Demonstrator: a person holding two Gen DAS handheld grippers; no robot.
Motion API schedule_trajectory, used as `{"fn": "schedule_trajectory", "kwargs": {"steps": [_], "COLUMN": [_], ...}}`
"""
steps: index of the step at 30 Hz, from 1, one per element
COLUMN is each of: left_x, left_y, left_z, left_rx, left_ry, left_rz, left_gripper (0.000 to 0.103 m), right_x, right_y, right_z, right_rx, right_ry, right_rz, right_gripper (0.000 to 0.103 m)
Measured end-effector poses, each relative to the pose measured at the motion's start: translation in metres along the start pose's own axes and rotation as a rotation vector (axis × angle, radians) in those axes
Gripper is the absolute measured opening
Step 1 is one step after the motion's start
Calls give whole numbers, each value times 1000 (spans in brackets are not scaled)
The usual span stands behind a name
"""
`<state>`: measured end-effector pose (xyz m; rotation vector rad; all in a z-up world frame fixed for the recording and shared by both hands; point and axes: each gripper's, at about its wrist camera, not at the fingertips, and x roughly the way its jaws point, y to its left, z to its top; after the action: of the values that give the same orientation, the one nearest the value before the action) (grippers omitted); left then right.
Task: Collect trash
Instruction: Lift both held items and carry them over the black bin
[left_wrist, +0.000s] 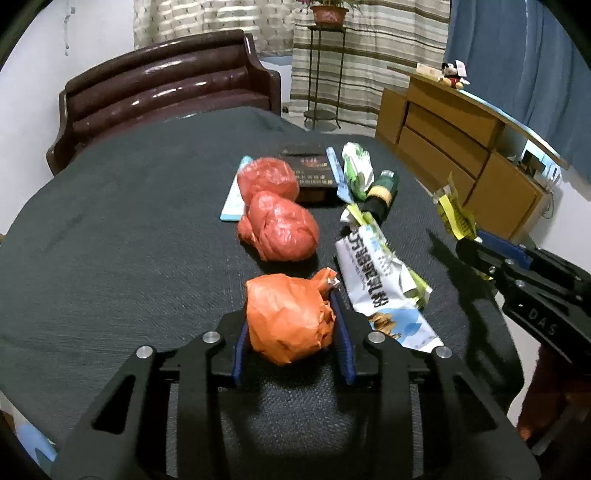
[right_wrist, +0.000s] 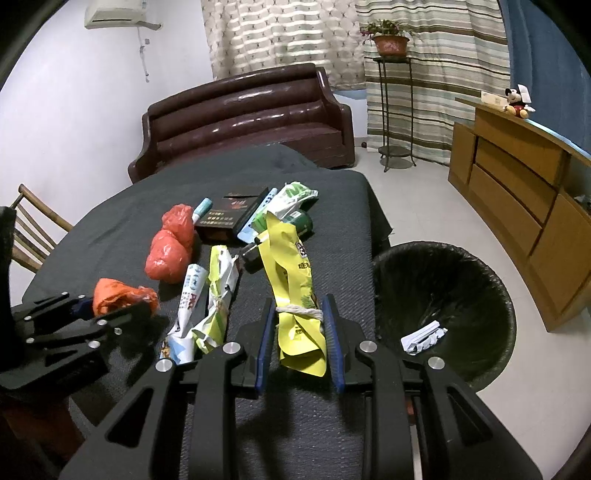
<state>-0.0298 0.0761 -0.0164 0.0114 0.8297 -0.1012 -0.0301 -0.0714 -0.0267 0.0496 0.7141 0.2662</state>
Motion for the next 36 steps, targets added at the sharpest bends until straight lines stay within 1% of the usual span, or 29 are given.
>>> {"fn": "schedule_trajectory", "kwargs": {"steps": [3,9,12,15,23,29,36], "left_x": [-9,-25,-22,-15,15,38,61], "left_y": [-4,-20,-32,-46,-96,-131,-157], "left_z": [6,25,40,52,77,90,98], "left_rx": [4,14,22,30,91,130,158], "left_ry": [-26,-109,-139,-153,-155,-136,-115], "left_rz": [-6,-18,-24,-41,-79,-107,-94], "left_gripper": [36,36,36,36,36,36,36], "right_x": [-2,-7,-10,-13,-18,-20,-12], "right_y": [-4,-25,-36,-50,-81,-105,-122], "right_z": [2,7,10,15,21,24,23], "right_rx": [8,38,56,67,85,113,133], "right_ry": [-16,-47,-59,-79,-120,-139,-134], "right_rz": [-17,-71,-105,-158,-277,-325,-342], "right_gripper": [27,27,27,27,27,27,27]}}
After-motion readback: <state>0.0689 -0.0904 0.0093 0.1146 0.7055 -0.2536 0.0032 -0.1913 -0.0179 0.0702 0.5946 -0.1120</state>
